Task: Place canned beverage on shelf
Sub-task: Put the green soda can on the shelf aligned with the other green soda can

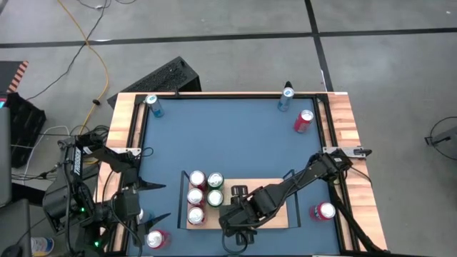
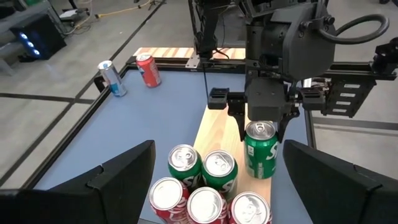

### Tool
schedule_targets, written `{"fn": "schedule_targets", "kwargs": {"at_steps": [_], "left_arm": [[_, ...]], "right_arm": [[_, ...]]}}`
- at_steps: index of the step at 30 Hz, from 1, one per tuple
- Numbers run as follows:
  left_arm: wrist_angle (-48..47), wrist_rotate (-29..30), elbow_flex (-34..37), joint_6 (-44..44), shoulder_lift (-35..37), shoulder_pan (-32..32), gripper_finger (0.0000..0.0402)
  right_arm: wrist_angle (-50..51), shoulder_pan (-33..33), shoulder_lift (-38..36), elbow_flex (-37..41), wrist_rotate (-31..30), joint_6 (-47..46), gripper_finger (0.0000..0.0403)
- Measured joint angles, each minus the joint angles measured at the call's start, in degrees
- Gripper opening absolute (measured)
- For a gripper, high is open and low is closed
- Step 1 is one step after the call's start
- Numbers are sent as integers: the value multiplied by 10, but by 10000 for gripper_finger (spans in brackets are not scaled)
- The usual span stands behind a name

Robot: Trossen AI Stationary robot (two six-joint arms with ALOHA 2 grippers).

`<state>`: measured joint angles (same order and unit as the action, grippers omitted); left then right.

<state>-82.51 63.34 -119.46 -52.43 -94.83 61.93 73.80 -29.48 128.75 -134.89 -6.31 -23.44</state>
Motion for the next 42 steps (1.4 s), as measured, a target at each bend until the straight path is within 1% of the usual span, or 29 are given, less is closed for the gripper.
{"fn": "schedule_targets", "kwargs": {"at_steps": [7, 30, 34, 42], "left_arm": [[-1, 1, 0, -2, 0, -3, 339], [-2, 2, 0, -6, 0, -10, 339], [-2, 3, 0, -6, 0, -10, 339], [-1, 3, 0, -6, 0, -10, 339]], "right_arm": [[16, 0, 0, 0, -1, 11, 245], [10, 9, 8, 12, 3, 57, 246], [9, 9, 8, 12, 3, 56, 261], [11, 10, 9, 12, 11, 51, 304]]}}
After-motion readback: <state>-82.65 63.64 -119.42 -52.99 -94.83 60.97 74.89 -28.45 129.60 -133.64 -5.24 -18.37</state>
